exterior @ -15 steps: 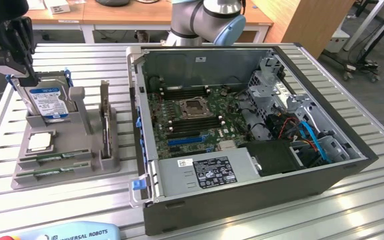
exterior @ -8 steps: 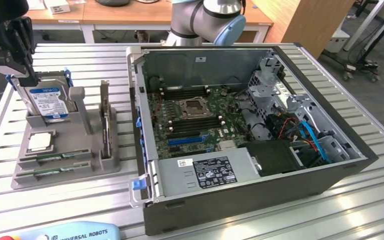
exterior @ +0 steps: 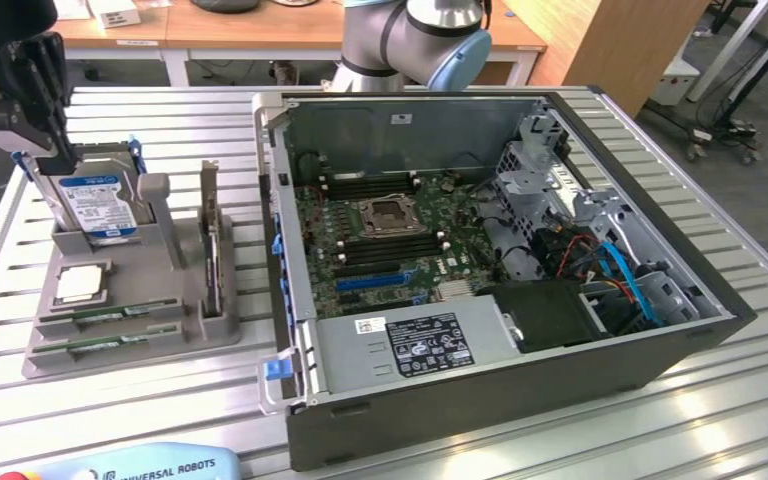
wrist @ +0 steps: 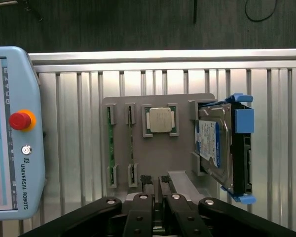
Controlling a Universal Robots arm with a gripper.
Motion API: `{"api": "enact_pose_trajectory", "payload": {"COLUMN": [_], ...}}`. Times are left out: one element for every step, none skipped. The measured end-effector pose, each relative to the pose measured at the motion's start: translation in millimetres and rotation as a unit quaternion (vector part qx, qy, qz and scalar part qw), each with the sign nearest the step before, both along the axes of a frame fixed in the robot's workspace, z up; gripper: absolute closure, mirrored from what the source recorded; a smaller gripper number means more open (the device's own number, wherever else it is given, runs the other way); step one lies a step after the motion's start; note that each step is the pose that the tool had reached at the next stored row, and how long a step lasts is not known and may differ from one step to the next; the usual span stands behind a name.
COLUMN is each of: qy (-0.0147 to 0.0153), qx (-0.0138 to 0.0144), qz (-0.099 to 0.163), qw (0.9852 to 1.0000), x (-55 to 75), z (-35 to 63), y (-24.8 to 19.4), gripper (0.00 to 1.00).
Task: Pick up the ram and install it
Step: 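Pick up the ram and move it above insertion slot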
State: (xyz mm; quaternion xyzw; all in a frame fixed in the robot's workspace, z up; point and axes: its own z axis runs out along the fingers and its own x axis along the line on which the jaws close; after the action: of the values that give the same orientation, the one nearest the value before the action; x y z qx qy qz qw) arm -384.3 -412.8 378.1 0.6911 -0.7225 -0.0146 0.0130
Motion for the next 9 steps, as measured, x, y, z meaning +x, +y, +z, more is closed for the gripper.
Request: {"api": "enact_pose_trajectory", "payload": {"qy": [0.0, 0.0, 0.0, 0.0, 0.0, 0.0, 0.0, 0.0, -0.0002], "qx": [0.0, 0.0, 0.0, 0.0, 0.0, 0.0, 0.0, 0.0, 0.0001], "qz": [0.0, 0.0, 0.0, 0.0, 0.0, 0.0, 0.0, 0.0, 0.0], "qw": [1.0, 1.0, 1.0, 1.0, 1.0, 1.0, 1.0, 1.0, 1.0], "x": [0.0, 0.0, 0.0, 0.0, 0.0, 0.0, 0.0, 0.0, 0.0], "z": [0.0, 0.0, 0.0, 0.0, 0.0, 0.0, 0.0, -0.2, -0.8], "y": [0.0, 0.0, 0.0, 0.0, 0.0, 0.0, 0.0, 0.0, 0.0], "gripper": [0.84, 0.77, 0.77, 0.71, 0.71, 0.71, 0.71, 0.71, 0.71]}}
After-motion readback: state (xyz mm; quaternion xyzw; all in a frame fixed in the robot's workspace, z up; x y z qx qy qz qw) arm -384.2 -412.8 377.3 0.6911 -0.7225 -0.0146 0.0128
